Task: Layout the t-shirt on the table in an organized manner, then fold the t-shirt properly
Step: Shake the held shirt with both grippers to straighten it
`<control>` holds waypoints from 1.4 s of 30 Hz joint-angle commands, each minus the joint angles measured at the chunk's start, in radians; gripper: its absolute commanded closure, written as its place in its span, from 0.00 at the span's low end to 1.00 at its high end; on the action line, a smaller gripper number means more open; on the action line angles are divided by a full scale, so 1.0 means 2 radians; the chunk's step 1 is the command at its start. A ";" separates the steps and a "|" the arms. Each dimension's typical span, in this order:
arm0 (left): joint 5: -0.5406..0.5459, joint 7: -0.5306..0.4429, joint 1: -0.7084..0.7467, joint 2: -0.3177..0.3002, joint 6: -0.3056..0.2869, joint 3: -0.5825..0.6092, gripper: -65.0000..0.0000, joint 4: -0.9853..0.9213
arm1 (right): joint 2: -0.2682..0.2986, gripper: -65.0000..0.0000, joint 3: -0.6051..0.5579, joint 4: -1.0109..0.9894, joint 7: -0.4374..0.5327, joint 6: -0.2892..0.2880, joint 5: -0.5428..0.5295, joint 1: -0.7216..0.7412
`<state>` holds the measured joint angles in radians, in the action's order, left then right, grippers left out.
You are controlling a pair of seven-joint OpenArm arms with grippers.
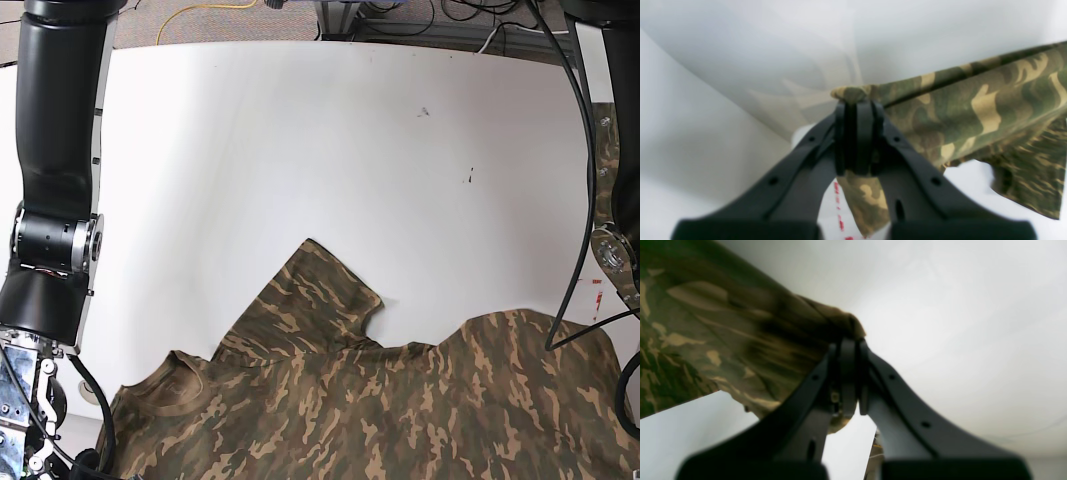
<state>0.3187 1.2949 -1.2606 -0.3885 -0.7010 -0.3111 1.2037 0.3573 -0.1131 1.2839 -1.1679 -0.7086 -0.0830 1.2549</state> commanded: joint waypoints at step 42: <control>0.047 -0.020 -0.024 0.027 0.001 0.053 1.00 0.196 | 0.040 1.00 0.027 0.078 0.039 0.005 0.018 0.025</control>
<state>0.4038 1.2953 -1.2636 -0.3481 -0.6998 -0.2115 1.5837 0.4194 -0.0654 1.4532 -1.1099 -0.7078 -0.0586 1.2617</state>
